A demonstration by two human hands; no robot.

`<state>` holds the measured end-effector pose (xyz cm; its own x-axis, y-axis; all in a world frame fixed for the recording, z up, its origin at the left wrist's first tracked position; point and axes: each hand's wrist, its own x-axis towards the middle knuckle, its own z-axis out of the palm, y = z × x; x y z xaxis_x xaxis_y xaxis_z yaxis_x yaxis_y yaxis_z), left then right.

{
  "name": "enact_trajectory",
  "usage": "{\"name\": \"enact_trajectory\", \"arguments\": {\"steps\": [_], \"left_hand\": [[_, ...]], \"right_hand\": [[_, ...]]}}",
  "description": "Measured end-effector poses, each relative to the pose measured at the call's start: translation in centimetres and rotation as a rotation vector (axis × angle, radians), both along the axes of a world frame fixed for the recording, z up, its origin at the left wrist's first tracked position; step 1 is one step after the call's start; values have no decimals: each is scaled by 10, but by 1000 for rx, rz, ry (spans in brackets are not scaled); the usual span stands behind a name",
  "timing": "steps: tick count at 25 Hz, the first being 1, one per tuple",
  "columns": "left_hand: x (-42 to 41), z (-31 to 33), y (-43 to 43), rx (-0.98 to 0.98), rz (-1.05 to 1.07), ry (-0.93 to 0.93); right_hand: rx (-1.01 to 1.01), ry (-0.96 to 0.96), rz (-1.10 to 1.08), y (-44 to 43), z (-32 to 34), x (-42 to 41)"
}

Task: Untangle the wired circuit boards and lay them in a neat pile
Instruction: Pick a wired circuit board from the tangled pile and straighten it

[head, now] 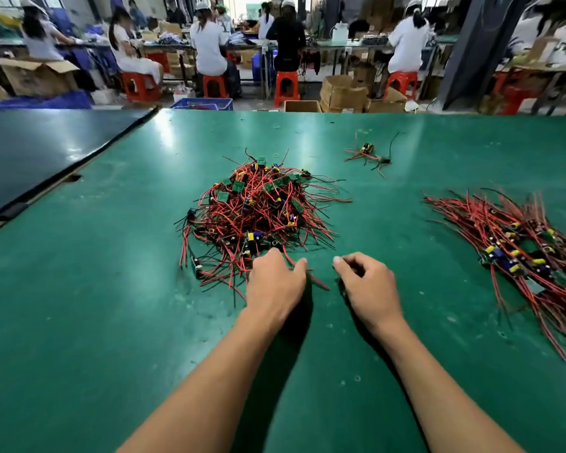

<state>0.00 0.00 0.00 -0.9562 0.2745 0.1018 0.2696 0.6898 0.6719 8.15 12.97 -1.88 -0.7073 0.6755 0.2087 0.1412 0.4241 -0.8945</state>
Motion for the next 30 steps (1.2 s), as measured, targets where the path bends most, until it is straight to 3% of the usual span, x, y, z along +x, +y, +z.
{"name": "enact_trajectory", "arguments": {"steps": [4, 8, 11, 13, 17, 19, 22, 26, 30], "left_hand": [[-15, 4, 18, -14, 10, 16], [22, -2, 4, 309, -176, 9], [38, -4, -2, 415, -328, -55], [37, 0, -3, 476, -343, -109], [31, 7, -14, 518, -568, -366], [26, 10, -18, 577, -632, -516], [20, 12, -17, 799, -544, -746], [18, 13, -13, 931, -424, -860], [22, 11, -12, 840, -432, -821]], "right_hand": [[-37, 20, -3, 7, -5, -10], [-329, 169, 137, 13, 3, -8], [-338, 138, 205, 7, 6, -6], [-465, 114, 250, 1, 9, -6], [-789, 17, 440, 4, 25, 5], [-938, 74, 556, 7, 29, 11], [-1048, 245, 602, 9, 33, 14], [-922, 276, 602, 7, 34, 14], [-418, 70, 620, 3, 33, 21]]}}
